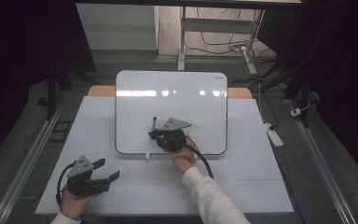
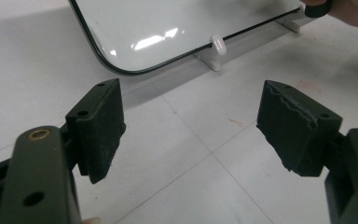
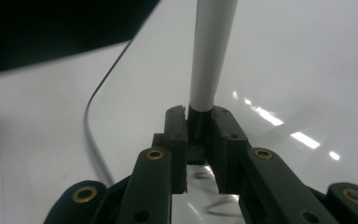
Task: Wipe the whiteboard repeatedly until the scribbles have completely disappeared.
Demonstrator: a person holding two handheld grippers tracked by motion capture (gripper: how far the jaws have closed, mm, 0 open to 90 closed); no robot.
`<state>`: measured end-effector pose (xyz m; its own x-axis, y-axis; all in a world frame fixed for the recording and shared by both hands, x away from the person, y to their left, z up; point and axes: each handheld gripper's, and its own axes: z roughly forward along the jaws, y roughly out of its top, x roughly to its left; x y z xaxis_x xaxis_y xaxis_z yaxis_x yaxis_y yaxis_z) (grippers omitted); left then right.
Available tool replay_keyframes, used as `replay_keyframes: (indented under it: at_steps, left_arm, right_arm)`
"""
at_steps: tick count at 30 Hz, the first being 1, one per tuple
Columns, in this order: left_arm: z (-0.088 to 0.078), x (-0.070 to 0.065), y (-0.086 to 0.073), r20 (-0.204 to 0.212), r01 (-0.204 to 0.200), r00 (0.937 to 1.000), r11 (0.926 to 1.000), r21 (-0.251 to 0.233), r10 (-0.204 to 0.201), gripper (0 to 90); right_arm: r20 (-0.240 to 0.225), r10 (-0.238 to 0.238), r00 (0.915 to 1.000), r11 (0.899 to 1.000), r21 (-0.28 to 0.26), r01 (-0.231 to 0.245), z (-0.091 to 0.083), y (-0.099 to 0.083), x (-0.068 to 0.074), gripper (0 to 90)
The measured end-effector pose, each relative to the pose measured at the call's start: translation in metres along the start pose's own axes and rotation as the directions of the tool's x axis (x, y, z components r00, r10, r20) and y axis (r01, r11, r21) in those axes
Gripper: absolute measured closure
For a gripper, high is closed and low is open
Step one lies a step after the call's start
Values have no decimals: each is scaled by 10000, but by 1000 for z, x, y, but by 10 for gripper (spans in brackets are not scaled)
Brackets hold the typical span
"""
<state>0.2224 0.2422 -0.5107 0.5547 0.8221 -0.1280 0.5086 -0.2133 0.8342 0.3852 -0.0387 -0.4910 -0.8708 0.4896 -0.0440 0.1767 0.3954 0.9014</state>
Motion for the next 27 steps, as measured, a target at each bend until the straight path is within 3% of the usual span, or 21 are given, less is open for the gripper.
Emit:
replay_keyframes:
  at_steps: [1,3,4,5,6,7,8,9,10,13,14,16,17,18,19,20,21,24,27]
  left_arm:
    - [0,0,0,3,13,10000,10000,-4,-13,239]
    - [0,0,0,18,-17,10000,10000,5,17,240]
    - [0,0,0,18,-17,10000,10000,5,17,240]
    - [0,-1,0,7,-50,10000,10000,5,50,240]
    - [0,-1,0,19,-70,10000,10000,5,70,240]
    - [0,-1,0,18,-69,10000,10000,-7,69,240]
    - [0,-1,0,18,-69,10000,10000,-7,69,241]
    - [0,0,0,21,-50,10000,10000,-12,50,241]
    - [0,0,-1,37,-36,10000,10000,1,36,241]
    - [0,0,-1,16,-33,10000,10000,19,33,241]
    - [0,0,-1,9,-51,10000,10000,14,51,241]
    - [0,-1,0,11,-69,10000,10000,0,69,242]
    - [0,0,0,9,-63,10000,10000,15,63,242]
    - [1,0,0,13,-53,10000,10000,39,53,242]
    - [1,0,-1,3,-41,10000,10000,50,41,242]
    - [1,0,-1,-6,-31,10000,10000,66,31,242]
    - [1,0,-1,-5,-24,10000,10000,71,24,242]
    - [1,0,-1,-9,-14,10000,10000,32,14,242]
    - [1,2,-1,6,8,10000,10000,65,-8,242]
  right_arm:
    - [102,-359,9993,9993,-79,360,1,2,-1,774]
    - [568,250,9981,9982,-554,-219,-2,6,-8,774]
    - [568,250,9981,9982,-554,-219,-2,6,-8,774]
    - [686,584,9959,9955,-783,-530,-3,6,-11,775]
    - [510,697,9963,9950,-747,-658,-1,5,-9,775]
    - [-254,-93,9996,10000,19,94,7,0,5,775]
    - [-254,-93,9996,10000,19,94,7,0,5,775]
    - [-446,-586,9973,9980,227,596,9,-3,11,775]
    - [-378,-745,9965,9968,269,755,8,-3,11,775]
    - [571,196,9982,9983,-566,-164,-3,2,-7,775]
    - [677,406,9969,9966,-745,-356,-5,1,-8,775]
    - [424,147,9990,9989,-449,-128,-2,0,-3,775]
    - [-371,-731,9966,9972,147,737,5,-7,11,775]
    - [-371,-731,9966,9972,147,737,5,-7,11,775]
    - [-342,-1019,9942,9945,204,1026,5,-7,13,775]
    - [212,-352,9992,9987,-367,360,0,-4,1,775]
    - [575,151,9982,9972,-733,-109,-4,-2,-6,775]
    - [598,542,9967,9944,-935,-485,-5,-3,-7,775]
    - [-239,-706,9972,9975,13,706,3,-11,12,776]
